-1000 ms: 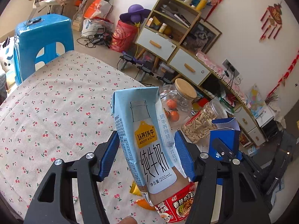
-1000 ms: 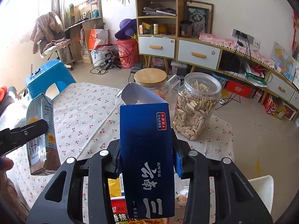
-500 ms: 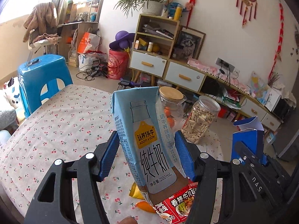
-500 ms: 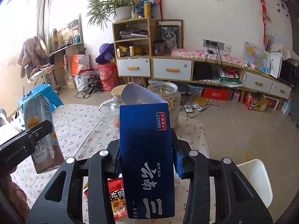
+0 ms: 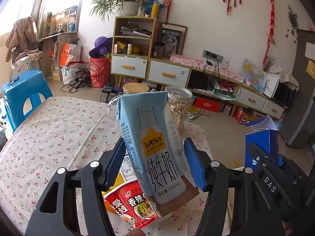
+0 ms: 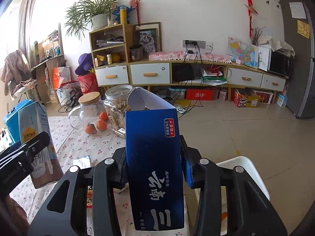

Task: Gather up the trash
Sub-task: 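Lift the milk carton and blue box and carry them toward the bin, then open the right tool over the bin while the left tool releases the milk carton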

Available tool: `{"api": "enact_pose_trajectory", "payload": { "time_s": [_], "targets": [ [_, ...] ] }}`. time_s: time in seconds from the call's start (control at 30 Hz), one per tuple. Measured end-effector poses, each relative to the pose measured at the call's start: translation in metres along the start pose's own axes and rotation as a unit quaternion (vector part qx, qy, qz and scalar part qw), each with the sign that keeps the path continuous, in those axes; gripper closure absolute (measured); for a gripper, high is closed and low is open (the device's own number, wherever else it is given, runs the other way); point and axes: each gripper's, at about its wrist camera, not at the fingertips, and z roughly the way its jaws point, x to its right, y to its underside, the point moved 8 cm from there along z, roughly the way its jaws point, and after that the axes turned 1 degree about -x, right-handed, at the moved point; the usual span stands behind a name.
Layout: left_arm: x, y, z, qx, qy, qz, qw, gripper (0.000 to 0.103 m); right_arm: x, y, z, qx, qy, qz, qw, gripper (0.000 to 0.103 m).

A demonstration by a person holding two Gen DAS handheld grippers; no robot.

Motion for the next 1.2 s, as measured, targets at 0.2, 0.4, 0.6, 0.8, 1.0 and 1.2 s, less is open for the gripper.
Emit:
{"api": "enact_pose_trajectory", "payload": {
  "time_s": [0.2,0.4,0.6,0.8,1.0,1.2],
  "targets": [
    [0.046,0.011,0.008,-0.015,0.024,0.008,0.9996,0.043,0.046,0.001,-0.003,-0.001,0.028,0.025,0.999,0.063],
    [0.090,0.016,0.009,-0.020,0.047,0.022,0.9984,0.043,0.088,0.006,-0.006,-0.005,0.054,0.054,0.997,0.063],
    [0.125,0.022,0.010,-0.027,0.061,0.037,0.9971,0.043,0.128,0.008,-0.011,-0.001,0.075,0.094,0.993,0.063],
    [0.150,0.029,0.012,-0.036,0.072,0.049,0.9955,0.043,0.163,0.018,-0.003,-0.017,0.099,0.121,0.988,0.063],
    [0.176,0.036,0.016,-0.043,0.082,0.064,0.9936,0.043,0.194,0.025,-0.012,-0.018,0.122,0.143,0.982,0.056],
    [0.205,0.049,0.030,-0.065,0.099,0.072,0.9904,0.043,0.230,0.035,-0.029,-0.018,0.176,0.161,0.971,0.022]
  ]
}}
